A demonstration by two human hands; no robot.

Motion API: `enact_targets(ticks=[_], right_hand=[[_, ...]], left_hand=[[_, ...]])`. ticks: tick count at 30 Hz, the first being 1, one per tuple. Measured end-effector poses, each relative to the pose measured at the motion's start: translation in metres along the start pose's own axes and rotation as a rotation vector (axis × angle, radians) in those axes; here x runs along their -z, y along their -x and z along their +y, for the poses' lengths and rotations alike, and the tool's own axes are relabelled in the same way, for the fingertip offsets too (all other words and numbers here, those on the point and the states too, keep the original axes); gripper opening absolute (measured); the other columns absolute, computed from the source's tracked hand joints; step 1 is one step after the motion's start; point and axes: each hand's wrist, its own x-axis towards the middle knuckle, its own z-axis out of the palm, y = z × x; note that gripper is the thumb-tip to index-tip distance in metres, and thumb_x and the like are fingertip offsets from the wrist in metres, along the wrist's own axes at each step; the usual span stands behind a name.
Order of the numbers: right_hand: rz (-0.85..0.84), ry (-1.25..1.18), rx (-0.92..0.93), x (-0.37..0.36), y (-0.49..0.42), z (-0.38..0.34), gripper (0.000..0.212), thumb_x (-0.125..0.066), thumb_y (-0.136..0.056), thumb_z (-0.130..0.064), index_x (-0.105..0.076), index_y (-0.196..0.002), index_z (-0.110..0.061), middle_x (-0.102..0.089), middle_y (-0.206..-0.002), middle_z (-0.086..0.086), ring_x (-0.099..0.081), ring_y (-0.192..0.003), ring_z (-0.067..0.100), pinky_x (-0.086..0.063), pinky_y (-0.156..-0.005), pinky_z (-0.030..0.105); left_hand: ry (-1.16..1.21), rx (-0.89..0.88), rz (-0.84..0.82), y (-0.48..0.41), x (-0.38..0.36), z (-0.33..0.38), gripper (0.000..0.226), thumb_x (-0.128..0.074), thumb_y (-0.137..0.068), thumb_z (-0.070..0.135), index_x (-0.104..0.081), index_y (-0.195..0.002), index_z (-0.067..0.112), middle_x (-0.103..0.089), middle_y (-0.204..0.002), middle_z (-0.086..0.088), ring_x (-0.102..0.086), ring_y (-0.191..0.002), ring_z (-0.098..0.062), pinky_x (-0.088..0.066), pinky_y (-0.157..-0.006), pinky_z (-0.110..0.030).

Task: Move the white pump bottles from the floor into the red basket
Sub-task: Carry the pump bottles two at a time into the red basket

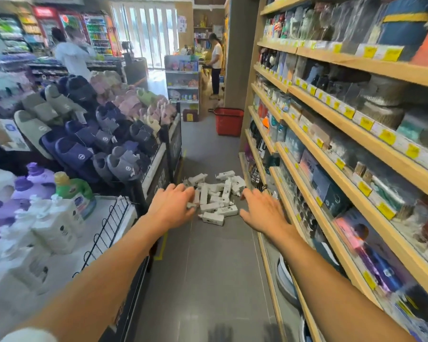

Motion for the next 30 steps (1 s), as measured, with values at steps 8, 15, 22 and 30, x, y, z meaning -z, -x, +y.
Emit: enact_targets(ticks=[8, 15, 22, 30], right_hand=[[-0.015, -0.04, -0.034, -0.007, -0.099, 0.009, 0.032, -0.055, -0.099, -0.033, -0.053, -0.13, -0.024, -0.058, -0.125, 0.003, -0.051, -0.121, 0.027, -0.04, -0.101, 0.047], [-0.048, -0.055, -0.066, -0.024, -0.184, 0.033, 0.032, -0.059, -0.097, -0.035, -0.052, -0.126, -0.025, -0.058, -0.124, 0.001, -0.052, -0.119, 0.026, -0.044, -0.103, 0.049], [-0.067, -0.066, -0.056, -0.046, -0.274, 0.079, 0.036, -0.058, -0.095, -0.034, -0.052, -0.13, -0.026, -0.059, -0.125, 0.0, -0.053, -0.12, 0.026, -0.044, -0.102, 0.049], [-0.091, -0.077, -0.035, -0.068, -0.368, 0.133, 0.033, -0.055, -0.099, -0.037, -0.051, -0.127, -0.021, -0.058, -0.129, 0.006, -0.053, -0.117, 0.029, -0.046, -0.094, 0.045]], left_hand=[[0.083, 0.001, -0.009, -0.109, -0.018, -0.038, 0.029, -0.052, -0.097, 0.047, -0.052, -0.118, 0.027, -0.056, -0.125, 0.0, -0.051, -0.118, -0.025, -0.044, -0.097, -0.045], [0.081, -0.012, -0.061, -0.203, -0.045, -0.059, 0.028, -0.053, -0.096, 0.047, -0.051, -0.116, 0.027, -0.055, -0.129, -0.001, -0.051, -0.119, -0.027, -0.044, -0.096, -0.046], [0.139, 0.028, -0.09, -0.296, -0.076, -0.066, 0.027, -0.054, -0.095, 0.046, -0.053, -0.116, 0.028, -0.057, -0.127, 0.0, -0.052, -0.119, -0.025, -0.046, -0.095, -0.045], [0.079, 0.062, -0.117, -0.38, -0.094, -0.056, 0.029, -0.053, -0.097, 0.045, -0.051, -0.119, 0.026, -0.056, -0.124, -0.002, -0.052, -0.117, -0.026, -0.045, -0.094, -0.043]])
